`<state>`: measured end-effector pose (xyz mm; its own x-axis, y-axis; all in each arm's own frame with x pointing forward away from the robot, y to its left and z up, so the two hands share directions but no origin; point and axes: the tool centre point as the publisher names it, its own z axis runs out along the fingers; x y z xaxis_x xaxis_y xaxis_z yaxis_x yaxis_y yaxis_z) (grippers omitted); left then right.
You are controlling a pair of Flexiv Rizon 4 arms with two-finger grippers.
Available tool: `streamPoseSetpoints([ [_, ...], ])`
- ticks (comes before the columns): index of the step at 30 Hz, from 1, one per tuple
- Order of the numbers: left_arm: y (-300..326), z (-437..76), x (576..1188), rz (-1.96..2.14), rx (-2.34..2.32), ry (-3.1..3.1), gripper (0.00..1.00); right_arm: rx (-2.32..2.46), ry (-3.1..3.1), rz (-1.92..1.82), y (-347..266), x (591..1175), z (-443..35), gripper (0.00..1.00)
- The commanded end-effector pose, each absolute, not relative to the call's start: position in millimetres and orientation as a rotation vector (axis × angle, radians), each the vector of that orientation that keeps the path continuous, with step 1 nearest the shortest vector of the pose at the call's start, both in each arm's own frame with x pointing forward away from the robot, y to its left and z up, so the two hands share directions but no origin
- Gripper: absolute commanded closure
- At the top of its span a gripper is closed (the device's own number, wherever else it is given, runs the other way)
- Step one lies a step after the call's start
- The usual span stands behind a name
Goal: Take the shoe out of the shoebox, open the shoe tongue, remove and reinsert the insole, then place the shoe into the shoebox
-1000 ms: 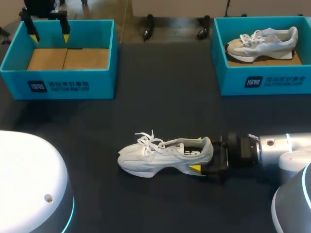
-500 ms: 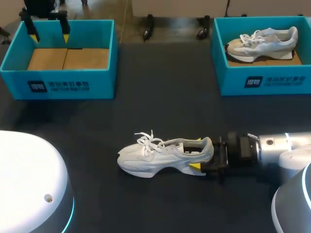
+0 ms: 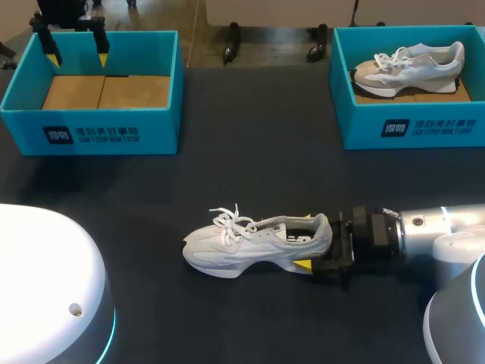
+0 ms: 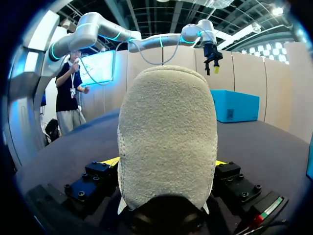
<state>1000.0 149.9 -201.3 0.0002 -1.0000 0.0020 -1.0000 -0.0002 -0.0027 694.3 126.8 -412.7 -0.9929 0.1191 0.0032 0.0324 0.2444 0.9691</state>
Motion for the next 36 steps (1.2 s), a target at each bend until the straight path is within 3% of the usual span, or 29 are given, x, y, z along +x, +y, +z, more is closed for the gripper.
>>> streamPoseSetpoints([
  [1, 150, -200, 1000, -0.002, -2.221, 2.221, 0.00, 0.145, 2.431, 1.867, 129, 694, -413, 0.00],
  [6, 150, -200, 1000, -0.002, -2.221, 2.221, 0.00, 0.142, 2.452, 1.847, 131, 696, -415, 0.00],
  [7, 150, -200, 1000, -0.002, -2.221, 2.221, 0.00, 0.142, 2.455, 1.845, 131, 696, -416, 0.25],
  [8, 150, -200, 1000, -0.002, -2.221, 2.221, 0.00, 0.145, 2.459, 1.841, 131, 696, -416, 0.66],
  [9, 150, -200, 1000, -0.002, -2.221, 2.221, 0.00, 0.145, 2.460, 1.840, 131, 696, -417, 0.98],
  [30, 150, -200, 1000, -0.002, -2.221, 2.221, 0.00, 0.147, 2.453, 1.843, 126, 690, -415, 1.00],
  [36, 105, -203, 970, -0.013, -2.154, 2.235, 0.00, 0.147, 2.453, 1.843, 126, 690, -415, 1.00],
])
